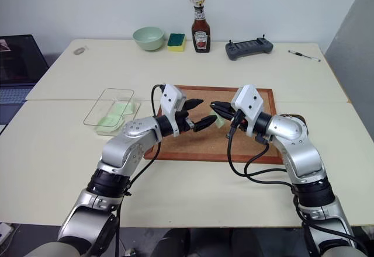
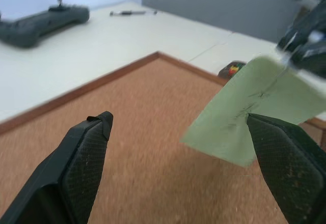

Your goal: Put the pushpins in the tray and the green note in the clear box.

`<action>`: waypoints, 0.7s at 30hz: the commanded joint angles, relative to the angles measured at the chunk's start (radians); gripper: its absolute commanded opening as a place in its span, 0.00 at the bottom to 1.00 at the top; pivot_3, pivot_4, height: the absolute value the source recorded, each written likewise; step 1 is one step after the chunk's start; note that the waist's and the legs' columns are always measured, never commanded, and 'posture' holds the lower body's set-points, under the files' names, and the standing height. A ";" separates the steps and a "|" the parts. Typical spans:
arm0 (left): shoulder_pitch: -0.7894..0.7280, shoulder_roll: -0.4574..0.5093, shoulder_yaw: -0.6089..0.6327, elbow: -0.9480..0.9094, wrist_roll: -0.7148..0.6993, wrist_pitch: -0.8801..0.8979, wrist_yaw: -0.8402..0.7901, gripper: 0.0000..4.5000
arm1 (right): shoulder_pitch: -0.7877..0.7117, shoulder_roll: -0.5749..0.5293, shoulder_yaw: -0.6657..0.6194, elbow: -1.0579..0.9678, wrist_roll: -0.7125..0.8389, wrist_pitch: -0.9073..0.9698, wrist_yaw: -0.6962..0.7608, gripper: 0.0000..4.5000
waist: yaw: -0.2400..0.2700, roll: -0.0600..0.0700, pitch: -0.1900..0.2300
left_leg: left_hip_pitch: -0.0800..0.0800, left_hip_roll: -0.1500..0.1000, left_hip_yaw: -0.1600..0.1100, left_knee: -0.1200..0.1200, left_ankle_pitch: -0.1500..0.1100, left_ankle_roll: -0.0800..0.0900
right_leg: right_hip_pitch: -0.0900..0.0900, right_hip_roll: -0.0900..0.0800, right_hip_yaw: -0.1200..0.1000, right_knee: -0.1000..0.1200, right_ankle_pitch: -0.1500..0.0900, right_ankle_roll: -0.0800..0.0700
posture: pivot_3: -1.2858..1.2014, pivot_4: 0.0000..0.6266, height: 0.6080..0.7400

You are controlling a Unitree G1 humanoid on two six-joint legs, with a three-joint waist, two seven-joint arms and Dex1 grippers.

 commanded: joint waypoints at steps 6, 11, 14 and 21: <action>-0.084 -0.026 -0.019 0.125 0.068 -0.163 -0.200 0.99 | -0.034 0.001 -0.044 -0.091 0.113 0.130 0.006 0.00 | -0.005 0.000 0.000 | 0.000 0.000 -0.001 0.000 0.000 0.000 | 0.000 0.000 -0.001 0.000 0.000 0.000 | 0.52 0.24 1.00; -0.089 -0.038 -0.013 0.149 0.080 -0.195 -0.257 0.99 | -0.040 0.004 -0.057 -0.105 0.151 0.185 -0.006 0.00 | -0.008 0.000 0.000 | 0.000 0.000 -0.001 0.000 0.000 0.000 | 0.000 0.000 -0.001 0.000 0.000 0.000 | 0.52 0.24 1.00; -0.090 -0.041 0.002 0.152 0.076 -0.197 -0.276 0.99 | -0.045 0.002 -0.063 -0.106 0.166 0.203 -0.015 0.00 | -0.009 0.000 0.000 | 0.000 0.000 -0.001 0.000 0.000 0.000 | 0.000 0.000 -0.001 0.000 0.000 0.000 | 0.52 0.24 1.00; -0.080 -0.029 0.030 0.144 0.047 -0.143 -0.314 0.80 | -0.054 -0.003 -0.065 -0.103 0.177 0.217 -0.020 0.00 | -0.009 0.000 0.000 | 0.000 0.000 -0.001 0.000 0.000 0.000 | 0.000 0.000 -0.001 0.001 0.000 0.000 | 0.52 0.24 1.00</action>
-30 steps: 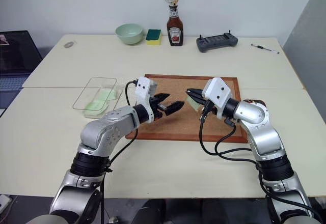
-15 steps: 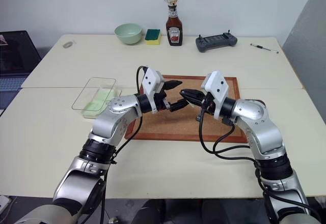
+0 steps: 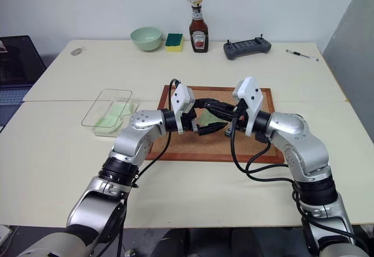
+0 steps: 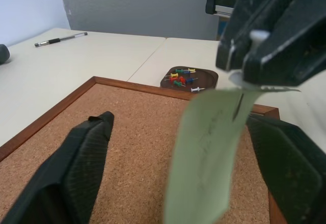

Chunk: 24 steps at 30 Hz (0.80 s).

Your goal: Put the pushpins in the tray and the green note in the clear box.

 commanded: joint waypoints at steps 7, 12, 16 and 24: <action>0.001 0.021 0.044 -0.067 -0.059 0.101 -0.069 0.50 | -0.034 -0.004 -0.029 -0.033 0.019 0.003 -0.005 0.00 | -0.001 0.000 0.000 | 0.000 0.000 0.000 0.000 0.000 0.000 | 0.000 0.000 0.000 0.000 0.000 0.000 | 0.52 0.24 1.00; 0.014 0.028 0.043 -0.103 -0.082 0.155 -0.094 0.31 | -0.032 -0.005 -0.030 -0.031 0.016 0.000 -0.002 0.00 | -0.001 0.000 0.000 | 0.000 0.000 0.000 0.000 0.000 0.000 | 0.000 0.000 0.000 0.000 0.000 0.000 | 0.52 0.24 1.00; 0.019 0.034 0.045 -0.124 -0.092 0.187 -0.110 0.13 | -0.028 -0.007 -0.029 -0.030 0.012 -0.005 0.000 0.00 | -0.001 0.000 0.000 | 0.000 0.000 0.000 0.000 0.000 0.000 | 0.000 0.000 0.000 0.000 0.000 0.000 | 0.52 0.24 1.00; 0.022 0.037 0.051 -0.129 -0.092 0.207 -0.099 0.00 | -0.027 -0.003 -0.030 -0.029 0.013 -0.005 -0.007 0.00 | -0.001 0.000 0.000 | 0.000 0.000 0.000 0.000 0.000 0.000 | 0.000 0.000 0.000 0.000 0.000 0.000 | 0.52 0.24 1.00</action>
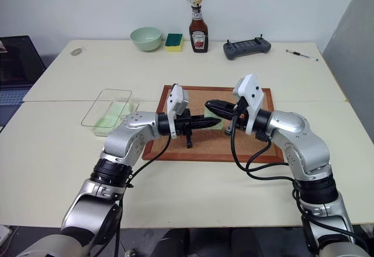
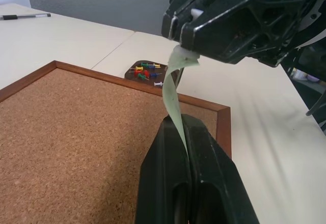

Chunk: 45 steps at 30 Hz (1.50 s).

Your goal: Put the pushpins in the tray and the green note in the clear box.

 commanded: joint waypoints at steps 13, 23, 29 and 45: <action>0.007 -0.026 0.022 0.012 0.057 -0.112 0.091 0.00 | -0.055 0.083 -0.140 -0.041 0.162 0.279 -0.207 0.00 | 0.000 0.000 0.000 | 0.000 0.000 0.000 0.000 0.000 0.000 | 0.000 0.000 0.000 0.000 0.000 0.000 | 0.52 0.24 1.00; 0.015 -0.029 0.018 0.014 0.066 -0.122 0.100 0.00 | -0.048 0.151 -0.193 -0.076 0.258 0.284 -0.263 0.00 | -0.001 0.000 0.000 | 0.000 0.000 0.000 0.000 0.000 0.000 | 0.000 0.000 0.000 0.001 0.000 0.000 | 0.52 0.24 1.00; 0.017 -0.027 0.021 0.011 0.064 -0.117 0.102 0.00 | -0.038 0.125 -0.167 -0.089 0.204 0.173 -0.217 0.00 | -0.001 0.000 0.000 | 0.000 0.000 0.000 0.000 0.000 0.000 | 0.000 0.000 0.000 0.001 0.000 0.000 | 0.52 0.24 1.00; 0.029 -0.021 0.020 0.014 0.079 -0.134 0.120 0.00 | -0.021 0.036 -0.174 -0.052 0.176 0.093 -0.165 0.00 | -0.002 0.000 0.000 | 0.000 0.000 0.000 0.000 0.000 0.000 | 0.000 0.000 0.000 0.001 0.000 0.000 | 0.52 0.24 1.00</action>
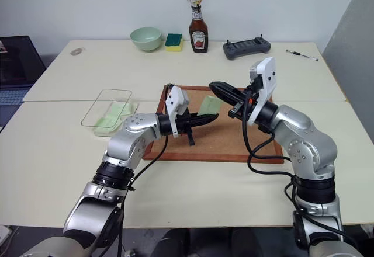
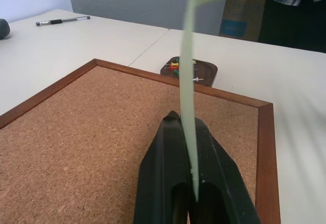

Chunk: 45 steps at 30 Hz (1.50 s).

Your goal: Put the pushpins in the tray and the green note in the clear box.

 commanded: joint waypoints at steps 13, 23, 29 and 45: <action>0.055 0.030 -0.020 -0.018 0.132 -0.192 0.025 0.00 | 0.222 -0.361 0.008 0.159 -0.363 -0.219 0.034 0.00 | 0.005 0.000 0.000 | -0.001 -0.001 0.001 0.000 -0.002 0.003 | 0.000 -0.001 0.000 -0.001 0.000 0.000 | 0.52 0.24 1.00; 0.059 0.022 -0.031 -0.025 0.144 -0.199 0.023 0.00 | 0.256 -0.397 0.034 0.353 -0.571 -0.304 -0.050 0.00 | 0.001 0.000 0.000 | 0.000 0.000 0.002 0.001 -0.001 0.004 | 0.000 -0.001 0.001 0.000 0.000 0.000 | 0.52 0.24 1.00; 0.058 0.018 -0.030 -0.023 0.150 -0.202 0.026 0.00 | 0.219 -0.379 0.038 0.451 -0.627 -0.342 -0.088 0.10 | 0.002 0.000 0.000 | 0.000 -0.001 0.002 0.001 -0.001 0.003 | 0.001 -0.001 0.001 0.000 0.000 0.000 | 0.52 0.24 1.00; 0.052 0.016 -0.026 -0.017 0.150 -0.203 0.027 0.00 | 0.207 -0.360 -0.032 0.401 -0.595 -0.272 -0.084 0.84 | 0.002 0.000 0.000 | 0.000 0.000 0.002 0.001 0.000 0.001 | 0.001 -0.001 0.001 0.000 0.000 0.000 | 0.52 0.24 1.00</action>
